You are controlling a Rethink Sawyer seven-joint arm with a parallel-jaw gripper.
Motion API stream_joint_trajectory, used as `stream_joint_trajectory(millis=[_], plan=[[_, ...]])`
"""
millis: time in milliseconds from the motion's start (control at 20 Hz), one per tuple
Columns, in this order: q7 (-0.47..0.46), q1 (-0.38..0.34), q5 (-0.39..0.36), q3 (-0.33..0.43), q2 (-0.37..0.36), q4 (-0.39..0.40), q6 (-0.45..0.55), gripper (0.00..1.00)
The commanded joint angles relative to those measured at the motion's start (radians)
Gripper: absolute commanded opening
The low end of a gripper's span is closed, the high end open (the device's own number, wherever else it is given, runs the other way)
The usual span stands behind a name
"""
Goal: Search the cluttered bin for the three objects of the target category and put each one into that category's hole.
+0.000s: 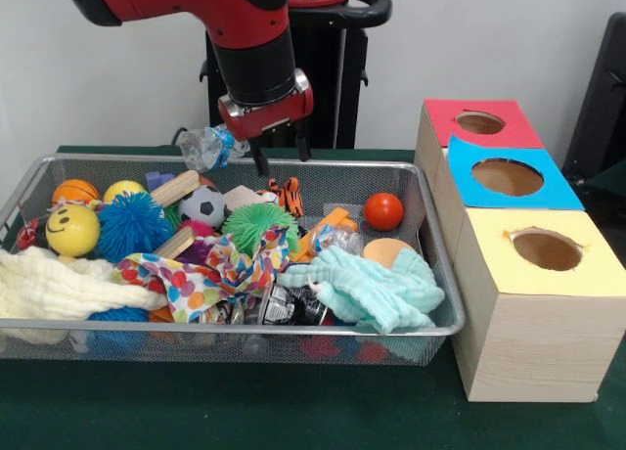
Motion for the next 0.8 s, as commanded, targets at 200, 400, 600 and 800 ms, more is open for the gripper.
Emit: stream_joint_trajectory(millis=[200,400,600,800], plan=[[-0.002,-0.013,-0.035,0.017,-0.023,0.015,-0.044,1.0],[0.0,-0.015,-0.035,0.016,-0.029,0.023,-0.046,1.0],[0.003,-0.02,-0.037,0.014,-0.034,0.031,-0.053,1.0],[-0.002,-0.023,-0.042,0.011,-0.02,0.021,-0.054,1.0]])
